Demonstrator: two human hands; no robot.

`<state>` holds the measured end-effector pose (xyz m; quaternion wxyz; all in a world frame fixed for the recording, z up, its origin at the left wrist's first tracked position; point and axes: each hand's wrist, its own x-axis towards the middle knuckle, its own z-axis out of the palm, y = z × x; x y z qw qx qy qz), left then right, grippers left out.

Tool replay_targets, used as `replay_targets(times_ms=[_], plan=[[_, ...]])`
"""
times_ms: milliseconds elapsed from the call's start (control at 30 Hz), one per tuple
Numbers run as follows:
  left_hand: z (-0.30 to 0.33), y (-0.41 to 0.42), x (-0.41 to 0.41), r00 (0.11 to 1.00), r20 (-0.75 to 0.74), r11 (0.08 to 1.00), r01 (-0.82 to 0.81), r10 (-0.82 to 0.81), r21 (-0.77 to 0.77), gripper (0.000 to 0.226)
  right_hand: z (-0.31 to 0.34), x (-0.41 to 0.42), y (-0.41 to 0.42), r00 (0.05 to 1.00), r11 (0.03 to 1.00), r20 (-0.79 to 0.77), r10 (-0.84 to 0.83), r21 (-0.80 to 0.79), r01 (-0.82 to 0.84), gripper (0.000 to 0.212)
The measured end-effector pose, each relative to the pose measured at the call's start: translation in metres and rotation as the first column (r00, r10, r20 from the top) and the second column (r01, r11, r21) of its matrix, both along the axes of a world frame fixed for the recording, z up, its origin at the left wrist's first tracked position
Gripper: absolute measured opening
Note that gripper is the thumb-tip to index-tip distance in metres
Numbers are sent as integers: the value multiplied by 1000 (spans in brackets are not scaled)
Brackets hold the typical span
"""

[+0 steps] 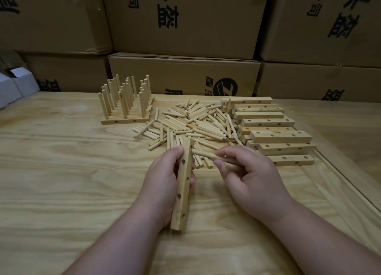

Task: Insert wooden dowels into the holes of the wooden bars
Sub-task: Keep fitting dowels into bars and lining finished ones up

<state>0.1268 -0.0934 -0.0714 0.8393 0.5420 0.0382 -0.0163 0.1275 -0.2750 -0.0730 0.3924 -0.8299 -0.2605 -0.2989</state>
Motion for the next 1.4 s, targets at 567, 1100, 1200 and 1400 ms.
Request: replay_targets(times_ms=[567,1100,1200,1400], plan=[[5,-2,-6,994,99,987,-54,39,153,29,4,-1,-2,997,998,52,65,8,-65,16],[3,-3,-6,994,109,979,-20,-2,202,32,9,-4,-1,998,998,-61,-9,-69,5,16],[3,-5,-8,993,114,960,-52,21,275,42,13,-8,3,1000,996,-29,-11,-83,9,14],[2,-6,-8,990,99,906,-135,103,401,61,24,-13,6,1000,983,-19,-13,-184,9,18]])
